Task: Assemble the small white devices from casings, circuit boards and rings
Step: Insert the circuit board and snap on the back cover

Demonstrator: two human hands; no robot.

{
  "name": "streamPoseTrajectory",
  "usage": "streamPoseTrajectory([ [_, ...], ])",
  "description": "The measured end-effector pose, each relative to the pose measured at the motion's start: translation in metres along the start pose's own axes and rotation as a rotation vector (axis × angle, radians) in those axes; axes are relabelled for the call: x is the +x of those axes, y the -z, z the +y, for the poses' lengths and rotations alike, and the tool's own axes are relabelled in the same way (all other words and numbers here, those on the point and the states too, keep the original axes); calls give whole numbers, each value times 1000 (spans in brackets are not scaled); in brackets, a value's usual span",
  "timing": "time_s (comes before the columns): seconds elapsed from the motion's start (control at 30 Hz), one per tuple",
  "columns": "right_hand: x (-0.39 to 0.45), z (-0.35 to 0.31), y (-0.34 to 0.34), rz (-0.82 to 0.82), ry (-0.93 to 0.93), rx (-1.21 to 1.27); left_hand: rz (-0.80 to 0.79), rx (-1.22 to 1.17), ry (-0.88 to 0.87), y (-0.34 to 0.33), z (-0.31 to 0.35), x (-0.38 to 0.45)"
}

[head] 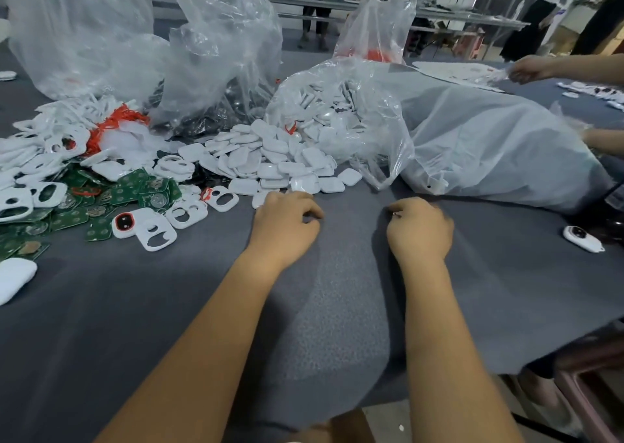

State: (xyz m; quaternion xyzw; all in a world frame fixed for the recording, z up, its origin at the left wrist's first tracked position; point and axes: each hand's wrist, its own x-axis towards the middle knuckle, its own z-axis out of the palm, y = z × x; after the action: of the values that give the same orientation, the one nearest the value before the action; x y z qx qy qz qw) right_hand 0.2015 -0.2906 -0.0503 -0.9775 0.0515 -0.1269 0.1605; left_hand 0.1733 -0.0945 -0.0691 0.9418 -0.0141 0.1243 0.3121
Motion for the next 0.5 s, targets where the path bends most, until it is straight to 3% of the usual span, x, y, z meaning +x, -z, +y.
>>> streamPoseTrajectory([
  [0.13, -9, -7, -1, 72, -43, -28, 43, -135, 15, 10, -9, 3],
  [0.27, -23, -56, -4, 100, 155, 30, 132, -344, 104, 12, -8, 1],
  [0.4, -31, -118, -21, -3, 421, 147, 314, -435, 222, 23, -20, -1],
  [0.5, -26, -151, -39, -138, 508, 182, 423, -497, 315, 33, -33, -2],
])
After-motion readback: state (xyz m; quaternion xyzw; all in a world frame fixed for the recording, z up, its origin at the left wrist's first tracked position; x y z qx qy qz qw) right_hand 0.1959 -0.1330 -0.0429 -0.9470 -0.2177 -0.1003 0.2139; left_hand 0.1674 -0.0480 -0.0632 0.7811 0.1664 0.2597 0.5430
